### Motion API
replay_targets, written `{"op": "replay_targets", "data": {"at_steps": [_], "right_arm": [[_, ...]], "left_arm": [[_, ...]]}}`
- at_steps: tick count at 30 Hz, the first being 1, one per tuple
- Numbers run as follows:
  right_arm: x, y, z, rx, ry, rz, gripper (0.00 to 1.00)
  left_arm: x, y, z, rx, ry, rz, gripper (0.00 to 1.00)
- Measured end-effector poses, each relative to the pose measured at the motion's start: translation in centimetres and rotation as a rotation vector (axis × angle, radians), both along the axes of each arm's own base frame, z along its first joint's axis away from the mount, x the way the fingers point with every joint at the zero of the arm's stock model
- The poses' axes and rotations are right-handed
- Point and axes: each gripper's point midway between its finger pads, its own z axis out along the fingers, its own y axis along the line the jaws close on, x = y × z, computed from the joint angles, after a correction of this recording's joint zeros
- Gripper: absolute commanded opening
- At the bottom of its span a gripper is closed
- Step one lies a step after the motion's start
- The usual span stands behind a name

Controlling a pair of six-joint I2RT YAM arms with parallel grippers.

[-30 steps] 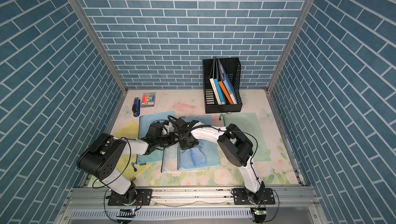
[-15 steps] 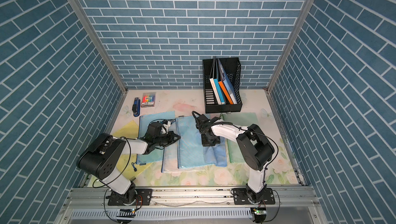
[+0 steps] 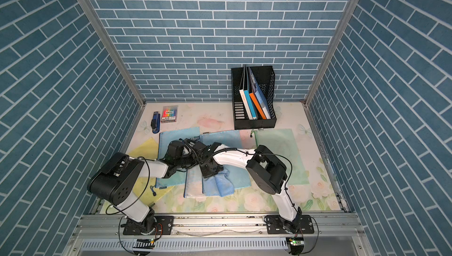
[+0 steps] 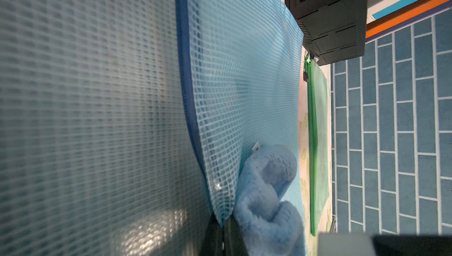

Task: Wipe the document bag
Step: Wipe the dirt from the document bag.

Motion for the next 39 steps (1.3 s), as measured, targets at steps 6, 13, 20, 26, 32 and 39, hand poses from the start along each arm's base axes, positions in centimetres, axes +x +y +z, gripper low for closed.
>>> {"op": "replay_targets", "data": {"at_steps": [6, 13, 20, 26, 32, 39], "right_arm": [[1.1, -8.3, 0.1, -0.051, -0.008, -0.156, 0.0], [2.5, -15.2, 0.3, -0.153, -0.032, -0.295, 0.0], [1.1, -9.7, 0.2, -0.135, -0.049, -0.158, 0.0], [-1.1, -0.8, 0.4, -0.014, -0.039, -0.006, 0.0], [-2.9, 2.0, 0.1, 0.042, -0.017, 0.051, 0.0], [-3.4, -3.0, 0.0, 0.044, -0.026, -0.028, 0.0]], "left_arm": [[-0.3, 0.1, -0.2, -0.001, 0.0, 0.0, 0.0], [-0.3, 0.1, -0.2, -0.001, -0.004, -0.005, 0.0], [-0.3, 0.1, -0.2, -0.001, -0.004, -0.006, 0.0], [-0.1, 0.0, 0.0, -0.007, -0.006, -0.009, 0.0], [-0.2, -0.1, 0.0, -0.009, -0.002, -0.013, 0.0], [-0.4, -0.1, -0.1, -0.007, 0.002, -0.022, 0.0]]}}
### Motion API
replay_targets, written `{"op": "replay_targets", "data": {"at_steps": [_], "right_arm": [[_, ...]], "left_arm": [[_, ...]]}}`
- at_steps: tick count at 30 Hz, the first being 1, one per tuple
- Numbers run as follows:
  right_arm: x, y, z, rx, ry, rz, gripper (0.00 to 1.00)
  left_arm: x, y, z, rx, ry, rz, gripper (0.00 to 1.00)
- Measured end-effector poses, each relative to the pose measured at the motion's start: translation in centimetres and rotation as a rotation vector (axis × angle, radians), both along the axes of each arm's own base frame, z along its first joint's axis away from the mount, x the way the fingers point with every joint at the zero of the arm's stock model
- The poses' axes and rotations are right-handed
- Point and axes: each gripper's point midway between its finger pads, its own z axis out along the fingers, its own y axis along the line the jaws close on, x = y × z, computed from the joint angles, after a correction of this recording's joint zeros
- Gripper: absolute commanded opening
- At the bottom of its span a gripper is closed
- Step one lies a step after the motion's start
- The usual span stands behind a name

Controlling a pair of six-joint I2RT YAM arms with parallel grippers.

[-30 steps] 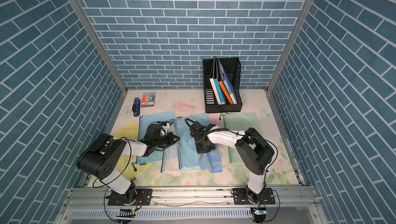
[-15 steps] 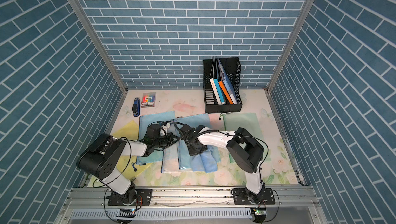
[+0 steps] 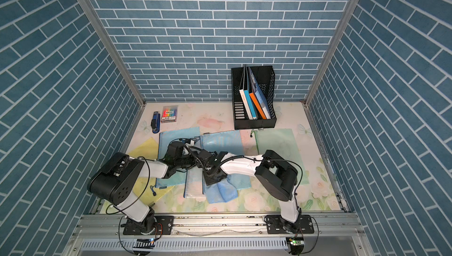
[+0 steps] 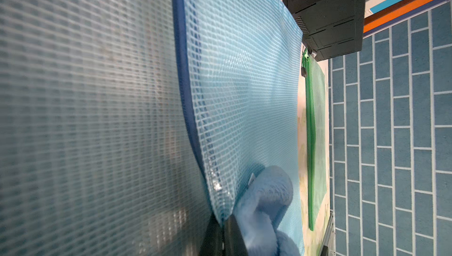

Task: Wipe the document bag
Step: Wipe the dirt from the document bag, then adjust the document bag.

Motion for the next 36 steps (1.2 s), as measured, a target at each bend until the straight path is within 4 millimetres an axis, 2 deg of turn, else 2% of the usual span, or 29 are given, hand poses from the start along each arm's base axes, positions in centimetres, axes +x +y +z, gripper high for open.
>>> {"op": "replay_targets", "data": {"at_steps": [5, 9, 11, 13, 17, 19, 21, 27, 29, 32, 34, 36], "right_arm": [[0.8, -7.9, 0.1, -0.083, -0.008, -0.149, 0.0], [1.6, -13.3, 0.4, -0.144, -0.023, -0.267, 0.0], [1.6, -14.8, 0.5, -0.167, -0.027, -0.304, 0.0], [1.5, -15.6, 0.3, -0.19, -0.025, -0.316, 0.0], [1.7, -15.0, -0.4, -0.216, -0.003, -0.306, 0.0], [2.3, -13.8, -0.3, -0.237, 0.007, -0.292, 0.0], [3.4, -11.3, -0.2, -0.223, 0.003, -0.267, 0.0], [6.1, -1.4, 0.6, -0.074, -0.026, -0.143, 0.0], [6.4, 0.5, 0.9, -0.034, -0.027, -0.114, 0.0], [7.0, 1.0, 1.1, -0.018, -0.023, -0.106, 0.0], [7.6, 0.3, 1.0, -0.026, -0.019, -0.121, 0.0], [8.6, -1.4, 0.4, -0.043, -0.014, -0.154, 0.0]], "left_arm": [[-0.1, 0.0, -0.1, 0.007, -0.001, -0.008, 0.0], [-0.2, 0.1, -0.2, 0.011, 0.002, -0.009, 0.0], [-0.2, 0.1, -0.2, 0.011, 0.003, -0.009, 0.0], [-0.2, 0.1, -0.2, 0.011, 0.002, -0.009, 0.0], [-0.2, 0.1, -0.2, 0.011, 0.003, -0.009, 0.0], [-0.2, 0.1, -0.2, 0.012, 0.002, -0.009, 0.0], [-0.2, 0.1, -0.2, 0.012, 0.002, -0.008, 0.0], [-0.2, 0.1, -0.2, 0.014, 0.005, -0.012, 0.0], [-0.1, 0.0, -0.1, 0.026, 0.003, -0.021, 0.0], [0.3, -0.3, 0.8, 0.035, -0.019, -0.037, 0.0], [0.5, -0.4, 1.5, 0.038, -0.037, -0.045, 0.0], [0.6, -0.4, 1.8, 0.044, -0.049, -0.05, 0.0]]}}
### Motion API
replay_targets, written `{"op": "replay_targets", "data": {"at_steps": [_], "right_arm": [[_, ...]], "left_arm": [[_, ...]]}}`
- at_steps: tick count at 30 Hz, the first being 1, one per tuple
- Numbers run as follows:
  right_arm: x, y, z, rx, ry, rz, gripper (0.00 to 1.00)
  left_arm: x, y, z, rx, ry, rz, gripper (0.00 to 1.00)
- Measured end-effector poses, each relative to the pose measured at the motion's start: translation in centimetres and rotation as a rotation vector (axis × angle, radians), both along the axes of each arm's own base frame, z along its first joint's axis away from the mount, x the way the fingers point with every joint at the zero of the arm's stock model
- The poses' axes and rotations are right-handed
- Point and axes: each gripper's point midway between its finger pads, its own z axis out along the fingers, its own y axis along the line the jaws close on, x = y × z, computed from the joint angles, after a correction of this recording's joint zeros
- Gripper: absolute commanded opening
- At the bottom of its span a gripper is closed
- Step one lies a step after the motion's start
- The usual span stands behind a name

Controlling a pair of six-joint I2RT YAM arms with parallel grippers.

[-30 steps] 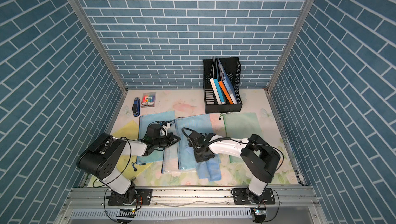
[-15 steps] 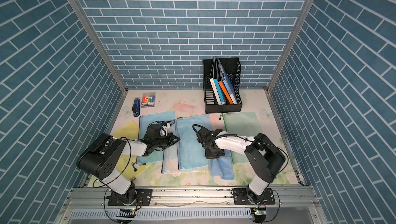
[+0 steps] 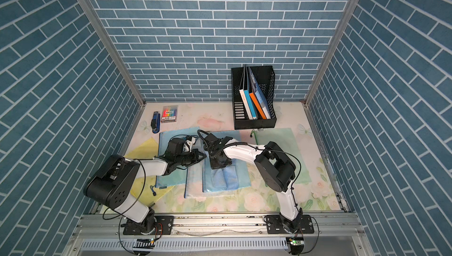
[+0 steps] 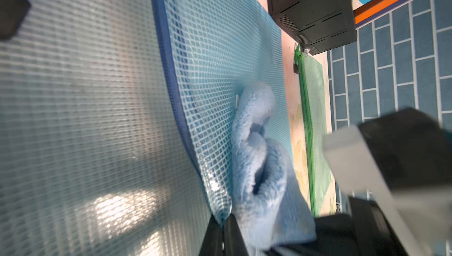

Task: Wipe the document bag
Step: Adjust the document bag.

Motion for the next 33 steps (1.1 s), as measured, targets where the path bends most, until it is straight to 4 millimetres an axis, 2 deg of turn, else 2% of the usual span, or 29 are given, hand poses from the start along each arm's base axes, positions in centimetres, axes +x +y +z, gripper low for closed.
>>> {"op": "replay_targets", "data": {"at_steps": [2, 6, 8, 13, 17, 21, 23, 26, 33], "right_arm": [[0.7, -2.0, -0.3, -0.001, 0.012, -0.038, 0.0], [1.4, -7.3, -0.1, -0.074, 0.012, -0.122, 0.0], [1.8, -9.0, 0.4, -0.113, 0.0, -0.145, 0.0], [2.4, -10.8, 3.3, -0.151, -0.07, -0.149, 0.0], [3.2, -12.1, 6.5, -0.138, -0.134, -0.175, 0.0], [4.1, -12.4, 9.4, -0.098, -0.185, -0.196, 0.0], [4.4, -11.9, 9.9, -0.074, -0.191, -0.19, 0.0], [4.2, -11.0, 9.6, -0.053, -0.166, -0.174, 0.0], [3.7, -9.6, 8.3, -0.017, -0.105, -0.149, 0.0]], "left_arm": [[-0.1, 0.1, 0.1, 0.005, -0.001, -0.002, 0.0], [-0.2, 0.2, 0.1, 0.013, -0.002, -0.006, 0.0], [-0.4, 0.2, 0.2, 0.017, 0.001, -0.007, 0.0], [-0.7, 0.5, 2.1, 0.015, -0.03, -0.005, 0.0], [-0.5, 1.2, 5.8, 0.037, -0.095, 0.007, 0.0], [0.4, 2.2, 11.4, 0.077, -0.205, 0.037, 0.0], [0.7, 2.8, 14.2, 0.109, -0.252, 0.052, 0.0], [1.1, 3.7, 17.5, 0.177, -0.296, 0.065, 0.0], [1.5, 6.6, 22.9, 0.438, -0.298, 0.058, 0.02]]}}
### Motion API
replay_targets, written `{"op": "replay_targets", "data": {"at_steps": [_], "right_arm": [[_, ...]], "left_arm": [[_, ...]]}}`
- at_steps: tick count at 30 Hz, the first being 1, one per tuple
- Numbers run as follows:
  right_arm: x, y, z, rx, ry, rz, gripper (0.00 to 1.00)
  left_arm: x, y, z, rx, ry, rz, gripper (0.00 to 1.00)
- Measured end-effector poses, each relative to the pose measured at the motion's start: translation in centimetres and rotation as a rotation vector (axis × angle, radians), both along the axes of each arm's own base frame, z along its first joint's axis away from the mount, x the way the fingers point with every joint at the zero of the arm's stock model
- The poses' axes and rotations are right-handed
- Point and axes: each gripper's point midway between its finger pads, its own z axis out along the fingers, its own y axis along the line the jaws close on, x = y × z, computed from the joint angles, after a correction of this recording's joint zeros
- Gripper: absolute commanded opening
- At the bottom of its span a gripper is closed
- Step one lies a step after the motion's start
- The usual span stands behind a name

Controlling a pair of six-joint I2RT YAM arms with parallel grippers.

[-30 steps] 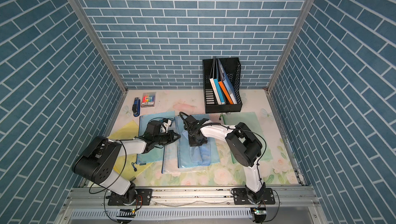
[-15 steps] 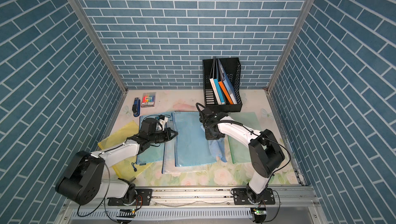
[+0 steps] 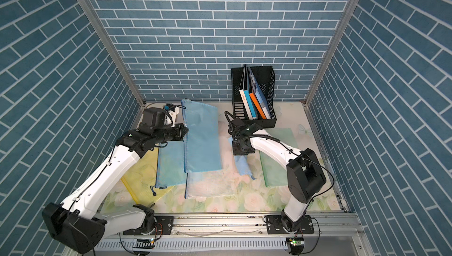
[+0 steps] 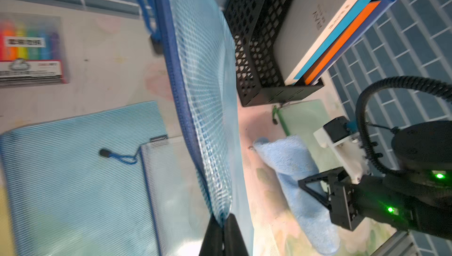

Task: Wipe the document bag
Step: Adjust the document bag.

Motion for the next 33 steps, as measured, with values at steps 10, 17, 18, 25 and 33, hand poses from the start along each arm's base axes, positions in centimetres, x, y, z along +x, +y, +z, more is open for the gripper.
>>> {"op": "replay_targets", "data": {"at_steps": [10, 17, 18, 25, 33], "right_arm": [[-0.5, 1.5, -0.6, 0.035, 0.025, 0.032, 0.0], [-0.6, 1.6, -0.9, 0.027, 0.033, 0.035, 0.0], [-0.6, 1.6, -1.0, 0.026, 0.034, 0.035, 0.0], [-0.6, 1.6, -1.4, 0.023, 0.034, 0.034, 0.0], [-2.5, -1.0, -5.0, -0.018, 0.093, -0.035, 0.0]], "left_arm": [[-1.4, 4.8, 2.9, 0.303, 0.037, 0.108, 0.02], [-2.1, 1.3, -2.3, 0.544, 0.18, 0.004, 0.04], [-2.1, 0.1, -2.7, 0.566, 0.186, -0.021, 0.03], [-2.5, -9.0, -6.1, 0.607, 0.194, -0.191, 0.0], [-2.5, -15.3, -11.7, 0.574, 0.284, -0.266, 0.0]]}}
